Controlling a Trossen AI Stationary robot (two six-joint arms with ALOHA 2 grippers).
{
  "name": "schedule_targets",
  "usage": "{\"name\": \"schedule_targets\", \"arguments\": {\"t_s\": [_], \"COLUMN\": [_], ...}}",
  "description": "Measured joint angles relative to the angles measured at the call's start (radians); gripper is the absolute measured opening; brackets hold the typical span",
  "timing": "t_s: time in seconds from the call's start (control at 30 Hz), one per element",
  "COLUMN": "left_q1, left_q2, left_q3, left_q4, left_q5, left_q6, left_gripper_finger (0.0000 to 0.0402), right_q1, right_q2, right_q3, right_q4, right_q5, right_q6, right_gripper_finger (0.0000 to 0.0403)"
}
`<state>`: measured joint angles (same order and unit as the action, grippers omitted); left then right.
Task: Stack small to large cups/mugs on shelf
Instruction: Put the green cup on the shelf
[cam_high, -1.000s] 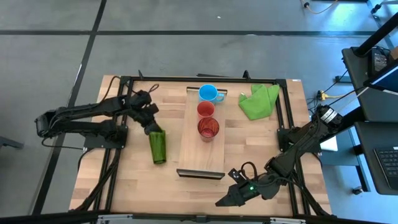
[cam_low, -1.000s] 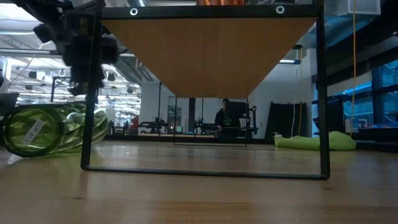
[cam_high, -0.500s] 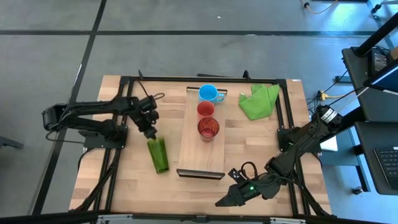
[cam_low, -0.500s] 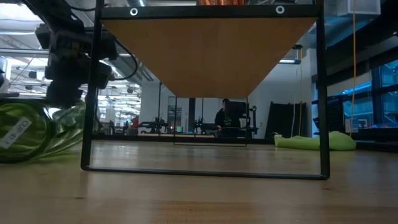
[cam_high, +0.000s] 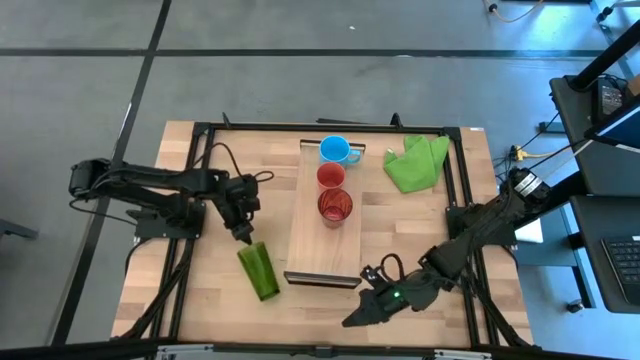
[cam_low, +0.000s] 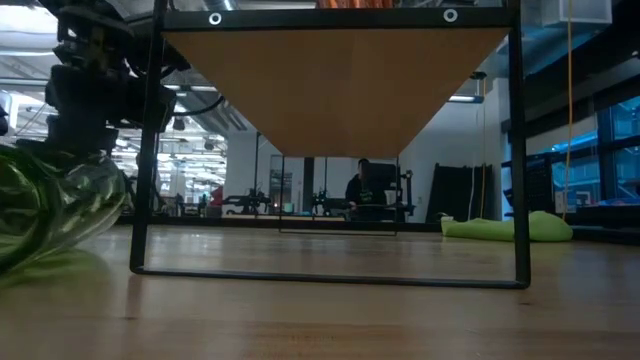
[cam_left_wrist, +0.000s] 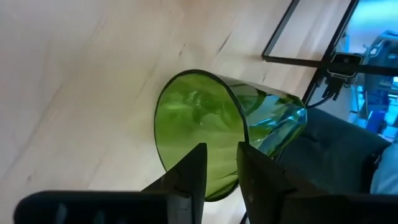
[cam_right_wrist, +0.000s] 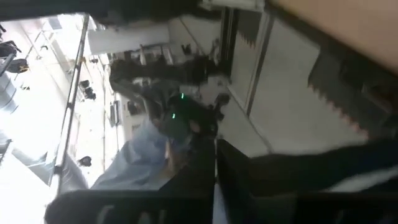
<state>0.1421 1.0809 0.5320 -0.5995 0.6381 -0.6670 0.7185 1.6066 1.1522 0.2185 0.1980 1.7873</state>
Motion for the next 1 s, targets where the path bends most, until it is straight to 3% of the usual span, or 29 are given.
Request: {"name": "schedule_targets", "arguments": {"t_s": [0.13, 0.27, 0.47, 0.83, 1.0], "left_q1": [-0.038, -0.058, -0.074, -0.154, -0.215], "left_q2": [0.0, 0.0, 0.0, 0.0, 0.0], "left_q3": [0.0, 0.0, 0.0, 0.0, 0.0], "left_q4": [0.019, 0.065, 0.137, 0.124, 0.117], "left_q5": [-0.019, -0.035, -0.033, 0.006, 0.01], "left_q6": [-0.027, -0.049, -0.103, -0.117, -0.156], "left_gripper_finger": [0.0082, 0.0082, 0.0082, 0.0082, 0.0082], "right_q1": [0.025, 0.033, 0.034, 0.035, 0.034], "right_q2": [0.001, 0.056, 0.204, 0.53, 0.575], "right_q3": [0.0, 0.001, 0.013, 0.329, 0.337], "right_q4": [-0.036, -0.049, 0.132, 0.152, 0.154], "right_q5": [-0.053, -0.018, 0.053, 0.013, 0.037], "right_q6": [0.058, 0.12, 0.207, 0.284, 0.253], "right_gripper_finger": [0.0005, 0.0003, 0.0002, 0.0002, 0.0003]}}
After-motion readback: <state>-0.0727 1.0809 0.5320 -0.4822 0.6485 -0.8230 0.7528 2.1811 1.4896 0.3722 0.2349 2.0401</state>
